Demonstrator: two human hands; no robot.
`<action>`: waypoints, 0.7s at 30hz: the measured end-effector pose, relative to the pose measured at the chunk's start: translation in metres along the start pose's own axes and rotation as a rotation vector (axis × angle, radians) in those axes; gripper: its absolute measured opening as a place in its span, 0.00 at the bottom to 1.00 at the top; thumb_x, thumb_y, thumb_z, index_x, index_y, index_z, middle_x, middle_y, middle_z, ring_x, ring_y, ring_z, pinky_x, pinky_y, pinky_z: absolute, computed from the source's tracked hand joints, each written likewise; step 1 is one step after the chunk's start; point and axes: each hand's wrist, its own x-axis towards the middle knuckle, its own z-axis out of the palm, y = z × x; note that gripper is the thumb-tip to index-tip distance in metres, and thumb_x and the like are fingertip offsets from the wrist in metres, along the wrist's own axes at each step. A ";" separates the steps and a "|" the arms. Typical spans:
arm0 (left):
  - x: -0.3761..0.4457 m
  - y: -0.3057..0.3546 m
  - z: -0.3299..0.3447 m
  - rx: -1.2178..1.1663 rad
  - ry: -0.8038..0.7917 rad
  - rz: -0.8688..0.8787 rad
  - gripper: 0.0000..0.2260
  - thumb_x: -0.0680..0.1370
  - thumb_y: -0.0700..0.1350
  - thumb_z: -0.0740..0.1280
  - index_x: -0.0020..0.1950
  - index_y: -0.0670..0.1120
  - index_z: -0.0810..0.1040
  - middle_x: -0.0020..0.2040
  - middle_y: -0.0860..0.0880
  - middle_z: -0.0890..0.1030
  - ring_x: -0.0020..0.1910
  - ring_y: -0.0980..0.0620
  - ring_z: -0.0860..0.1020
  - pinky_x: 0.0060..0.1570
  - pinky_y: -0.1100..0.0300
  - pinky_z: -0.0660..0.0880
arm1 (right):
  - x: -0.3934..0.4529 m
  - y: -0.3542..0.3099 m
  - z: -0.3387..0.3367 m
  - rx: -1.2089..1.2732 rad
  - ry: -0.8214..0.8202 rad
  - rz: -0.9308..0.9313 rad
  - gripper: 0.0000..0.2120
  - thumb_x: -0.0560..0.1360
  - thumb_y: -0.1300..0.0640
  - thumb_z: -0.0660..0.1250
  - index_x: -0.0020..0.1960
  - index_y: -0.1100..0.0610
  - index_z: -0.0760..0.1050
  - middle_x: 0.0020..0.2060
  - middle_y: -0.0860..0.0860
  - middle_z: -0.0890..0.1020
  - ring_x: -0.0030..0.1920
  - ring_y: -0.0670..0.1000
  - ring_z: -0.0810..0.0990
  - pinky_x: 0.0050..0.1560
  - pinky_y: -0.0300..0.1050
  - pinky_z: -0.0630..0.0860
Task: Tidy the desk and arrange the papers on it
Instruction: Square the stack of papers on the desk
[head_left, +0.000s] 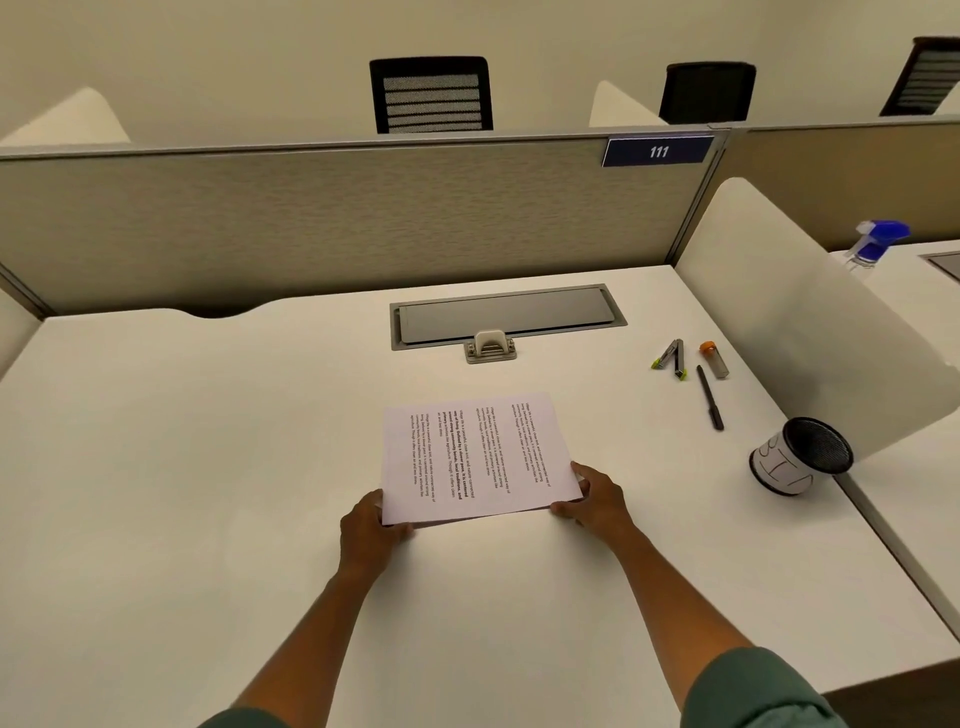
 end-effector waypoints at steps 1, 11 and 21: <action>-0.001 0.000 0.001 -0.001 0.007 -0.006 0.20 0.65 0.35 0.77 0.55 0.42 0.78 0.40 0.48 0.78 0.41 0.45 0.76 0.38 0.58 0.69 | -0.001 0.000 0.000 0.000 0.000 -0.004 0.36 0.64 0.60 0.80 0.69 0.56 0.70 0.44 0.50 0.79 0.45 0.54 0.79 0.50 0.49 0.80; 0.003 -0.004 0.000 0.059 -0.012 0.011 0.09 0.66 0.38 0.75 0.42 0.44 0.78 0.38 0.49 0.81 0.38 0.46 0.77 0.33 0.61 0.69 | -0.001 -0.001 0.000 -0.010 0.003 -0.002 0.33 0.62 0.58 0.79 0.66 0.53 0.74 0.43 0.52 0.82 0.40 0.54 0.80 0.46 0.47 0.80; 0.008 -0.003 0.001 0.052 0.012 0.024 0.15 0.73 0.48 0.73 0.35 0.50 0.68 0.34 0.51 0.73 0.35 0.49 0.71 0.33 0.62 0.64 | -0.003 -0.005 -0.003 0.034 -0.031 0.010 0.26 0.64 0.54 0.80 0.58 0.49 0.74 0.42 0.51 0.83 0.34 0.50 0.81 0.32 0.39 0.76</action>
